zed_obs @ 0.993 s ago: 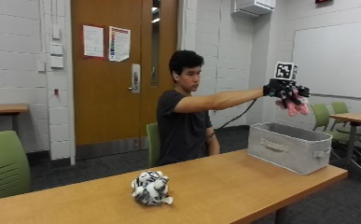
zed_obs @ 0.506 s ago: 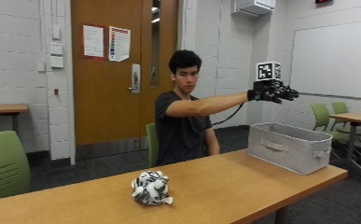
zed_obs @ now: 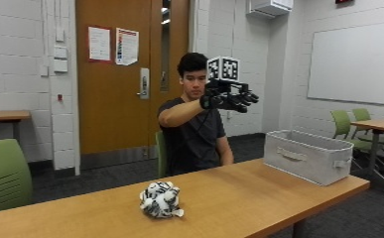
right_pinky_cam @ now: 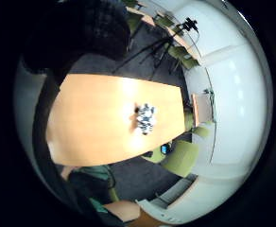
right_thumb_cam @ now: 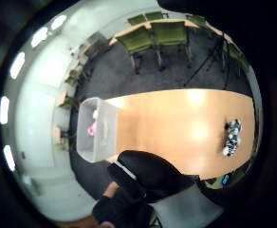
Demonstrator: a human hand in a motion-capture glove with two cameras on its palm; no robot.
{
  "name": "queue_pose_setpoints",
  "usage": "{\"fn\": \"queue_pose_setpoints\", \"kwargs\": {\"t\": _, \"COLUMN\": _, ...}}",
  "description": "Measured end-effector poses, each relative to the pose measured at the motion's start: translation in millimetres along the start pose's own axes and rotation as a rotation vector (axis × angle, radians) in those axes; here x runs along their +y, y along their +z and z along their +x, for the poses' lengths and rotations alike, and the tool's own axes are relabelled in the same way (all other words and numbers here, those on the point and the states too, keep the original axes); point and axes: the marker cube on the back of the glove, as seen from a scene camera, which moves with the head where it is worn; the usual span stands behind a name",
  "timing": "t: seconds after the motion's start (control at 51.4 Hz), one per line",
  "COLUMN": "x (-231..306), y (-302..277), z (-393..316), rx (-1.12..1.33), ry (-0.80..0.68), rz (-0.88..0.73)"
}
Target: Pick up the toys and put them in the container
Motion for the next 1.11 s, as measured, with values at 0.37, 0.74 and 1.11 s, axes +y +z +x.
{"fn": "queue_pose_setpoints", "kwargs": {"t": 0.37, "x": 20, "y": 82, "z": 172, "rx": -0.018, "ry": 0.079, "rz": -0.078}}
{"fn": "queue_pose_setpoints", "kwargs": {"t": 0.74, "x": 33, "y": 203, "z": 239, "rx": -0.066, "ry": 0.090, "rz": -0.119}}
{"fn": "queue_pose_setpoints", "kwargs": {"t": 1.11, "x": 58, "y": 288, "z": 252, "rx": -0.116, "ry": 0.155, "rz": -0.242}}
